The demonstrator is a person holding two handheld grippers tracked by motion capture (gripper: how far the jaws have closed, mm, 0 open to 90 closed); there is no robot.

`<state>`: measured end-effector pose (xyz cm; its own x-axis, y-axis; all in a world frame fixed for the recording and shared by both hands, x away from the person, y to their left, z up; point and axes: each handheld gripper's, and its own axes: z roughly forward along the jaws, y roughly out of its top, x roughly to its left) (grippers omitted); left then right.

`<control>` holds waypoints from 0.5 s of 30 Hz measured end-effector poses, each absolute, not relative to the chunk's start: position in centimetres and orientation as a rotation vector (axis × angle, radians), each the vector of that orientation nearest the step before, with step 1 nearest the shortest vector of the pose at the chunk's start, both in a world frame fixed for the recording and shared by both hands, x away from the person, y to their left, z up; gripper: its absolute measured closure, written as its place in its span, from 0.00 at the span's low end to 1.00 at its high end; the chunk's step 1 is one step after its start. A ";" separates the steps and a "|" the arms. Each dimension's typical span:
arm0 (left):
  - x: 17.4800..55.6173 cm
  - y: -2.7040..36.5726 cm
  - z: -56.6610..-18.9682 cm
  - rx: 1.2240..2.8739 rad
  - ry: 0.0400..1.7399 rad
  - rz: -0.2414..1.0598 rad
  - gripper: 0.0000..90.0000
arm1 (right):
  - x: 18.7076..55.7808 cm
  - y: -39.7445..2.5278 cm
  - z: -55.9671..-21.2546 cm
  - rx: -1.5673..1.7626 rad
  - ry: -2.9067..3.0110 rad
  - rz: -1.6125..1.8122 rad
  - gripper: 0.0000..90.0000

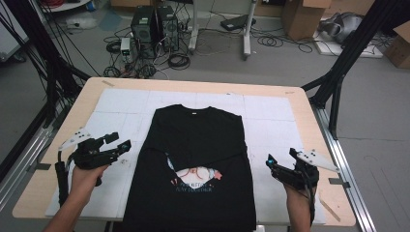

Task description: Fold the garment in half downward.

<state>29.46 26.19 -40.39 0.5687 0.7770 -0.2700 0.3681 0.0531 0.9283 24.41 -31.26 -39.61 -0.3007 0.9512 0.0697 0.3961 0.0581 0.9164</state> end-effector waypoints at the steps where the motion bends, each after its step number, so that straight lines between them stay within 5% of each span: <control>1: 29.8 26.1 -40.3 1.553 1.009 0.408 0.31 | 24.4 -31.3 -39.5 1.352 1.753 1.228 0.17; 15: 40.2 23.2 -37.8 1.579 1.058 0.424 0.34 | 25.2 -30.6 -40.0 1.347 1.798 1.217 0.18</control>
<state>40.23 23.15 -37.82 0.5318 0.8047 -0.2640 0.3999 0.0362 0.9158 25.20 -30.65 -39.95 -0.3236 0.9436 0.0704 0.4164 0.0752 0.9061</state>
